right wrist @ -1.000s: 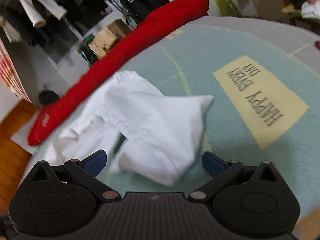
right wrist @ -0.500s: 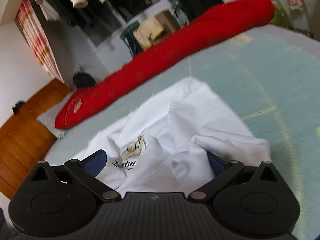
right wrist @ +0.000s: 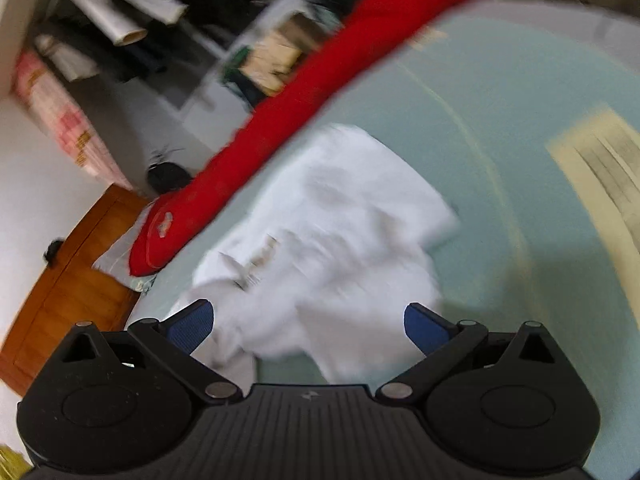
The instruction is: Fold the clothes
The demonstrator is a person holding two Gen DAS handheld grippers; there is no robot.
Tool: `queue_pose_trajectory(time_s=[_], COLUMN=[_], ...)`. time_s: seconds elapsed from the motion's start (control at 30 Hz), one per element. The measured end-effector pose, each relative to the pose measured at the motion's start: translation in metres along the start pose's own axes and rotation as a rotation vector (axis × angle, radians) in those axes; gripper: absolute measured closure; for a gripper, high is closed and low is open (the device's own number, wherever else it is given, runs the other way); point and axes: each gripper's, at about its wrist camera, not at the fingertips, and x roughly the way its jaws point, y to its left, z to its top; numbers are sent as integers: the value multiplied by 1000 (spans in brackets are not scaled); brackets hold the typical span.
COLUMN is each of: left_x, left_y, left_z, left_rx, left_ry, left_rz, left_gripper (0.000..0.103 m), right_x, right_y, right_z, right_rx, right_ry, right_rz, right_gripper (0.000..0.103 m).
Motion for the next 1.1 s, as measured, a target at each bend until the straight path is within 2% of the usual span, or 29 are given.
queue_pose_trajectory(time_s=[0.13,0.6,0.7,0.83,0.97,1.03,1.1], left_x=[1,3,5,4,3,2,2], left_y=[-4,-5,-3,-4,-1,0,-1], left_z=[-2,-7,-7,-7,-11,-12,-12], left_rx=[7,1,-4,-1,-15,-17,-15], left_ry=[7,17,21,18,14,14,14], left_rz=[-3,-15,-11,-17,-29,-31,-30], left_gripper=[30,30,30,30,30,29,29], right_x=[1,34,29,48,55,52,48], right_y=[-33,-35,-39,-44,-44,-42,-47], right_z=[-15,9,0,18,21,12,5], right_rx=[126,208,220,292,254,195,175], right_ry=[18,91,67,50,40,18,-12], right_rz=[62,120,152,153,164,156,140], right_gripper=[0,0,0,0,0,8,27])
